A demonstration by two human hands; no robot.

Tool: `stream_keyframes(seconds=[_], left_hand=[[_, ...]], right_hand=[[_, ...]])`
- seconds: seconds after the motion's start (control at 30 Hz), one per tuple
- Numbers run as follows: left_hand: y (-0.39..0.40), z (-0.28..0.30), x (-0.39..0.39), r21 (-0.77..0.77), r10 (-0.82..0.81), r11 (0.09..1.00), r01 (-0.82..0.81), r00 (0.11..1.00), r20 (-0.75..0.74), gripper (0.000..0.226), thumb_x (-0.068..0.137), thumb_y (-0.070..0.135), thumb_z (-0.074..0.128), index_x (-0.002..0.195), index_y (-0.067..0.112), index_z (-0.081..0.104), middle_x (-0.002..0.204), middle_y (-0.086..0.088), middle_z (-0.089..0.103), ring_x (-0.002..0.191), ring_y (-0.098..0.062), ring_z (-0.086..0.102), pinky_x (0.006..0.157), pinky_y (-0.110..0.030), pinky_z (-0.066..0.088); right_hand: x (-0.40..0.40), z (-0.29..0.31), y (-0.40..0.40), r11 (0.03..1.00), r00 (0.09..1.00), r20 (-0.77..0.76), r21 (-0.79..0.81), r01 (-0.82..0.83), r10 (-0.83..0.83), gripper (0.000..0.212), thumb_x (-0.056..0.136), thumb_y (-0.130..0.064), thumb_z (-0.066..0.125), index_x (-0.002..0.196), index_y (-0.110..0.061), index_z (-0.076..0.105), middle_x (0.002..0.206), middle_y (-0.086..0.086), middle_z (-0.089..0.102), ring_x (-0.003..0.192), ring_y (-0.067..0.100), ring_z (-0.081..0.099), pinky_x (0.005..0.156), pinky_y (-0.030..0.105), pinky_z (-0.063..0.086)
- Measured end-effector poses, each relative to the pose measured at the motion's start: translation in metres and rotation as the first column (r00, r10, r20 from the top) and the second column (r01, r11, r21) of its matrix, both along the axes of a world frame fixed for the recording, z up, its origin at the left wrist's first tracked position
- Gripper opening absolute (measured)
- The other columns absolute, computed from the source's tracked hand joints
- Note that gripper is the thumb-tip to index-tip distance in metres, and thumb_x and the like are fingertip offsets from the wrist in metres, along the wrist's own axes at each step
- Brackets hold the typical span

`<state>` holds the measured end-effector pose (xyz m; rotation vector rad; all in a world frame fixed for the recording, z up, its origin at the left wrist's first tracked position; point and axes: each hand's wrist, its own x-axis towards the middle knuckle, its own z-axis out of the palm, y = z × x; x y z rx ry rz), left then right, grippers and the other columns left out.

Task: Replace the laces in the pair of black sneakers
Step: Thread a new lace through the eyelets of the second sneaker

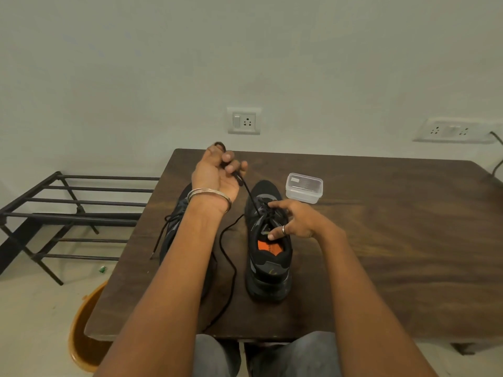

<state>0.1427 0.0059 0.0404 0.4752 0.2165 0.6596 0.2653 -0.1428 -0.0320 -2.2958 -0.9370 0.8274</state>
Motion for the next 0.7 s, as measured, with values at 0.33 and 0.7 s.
stream_keyframes(seconds=[0.33, 0.7], left_hand=[[0.003, -0.006, -0.015, 0.499, 0.104, 0.813, 0.299, 0.769, -0.631, 0.042, 0.100, 0.044, 0.042, 0.093, 0.010, 0.066, 0.046, 0.002, 0.041, 0.033, -0.008, 0.027, 0.037, -0.018, 0.026], [-0.003, -0.060, 0.004, 0.421, 0.538, 0.159, 0.893, 0.279, -0.796, 0.043, 0.091, 0.014, 0.062, 0.130, 0.029, 0.058, 0.133, -0.007, 0.056, 0.116, -0.028, 0.057, 0.096, -0.031, 0.047]], right_hand=[[0.000, -0.001, 0.002, 0.999, 1.000, 0.017, -0.033, 0.011, -0.010, 0.107, 0.047, -0.048, 0.091, 0.142, -0.044, 0.042, 0.147, -0.003, 0.046, 0.136, 0.027, 0.042, 0.112, 0.057, 0.031], [-0.002, 0.006, 0.001, 1.000, 0.999, 0.044, -0.010, -0.012, 0.013, 0.096, 0.064, -0.030, 0.090, 0.147, -0.033, 0.041, 0.148, 0.000, 0.045, 0.136, 0.026, 0.041, 0.113, 0.052, 0.034]])
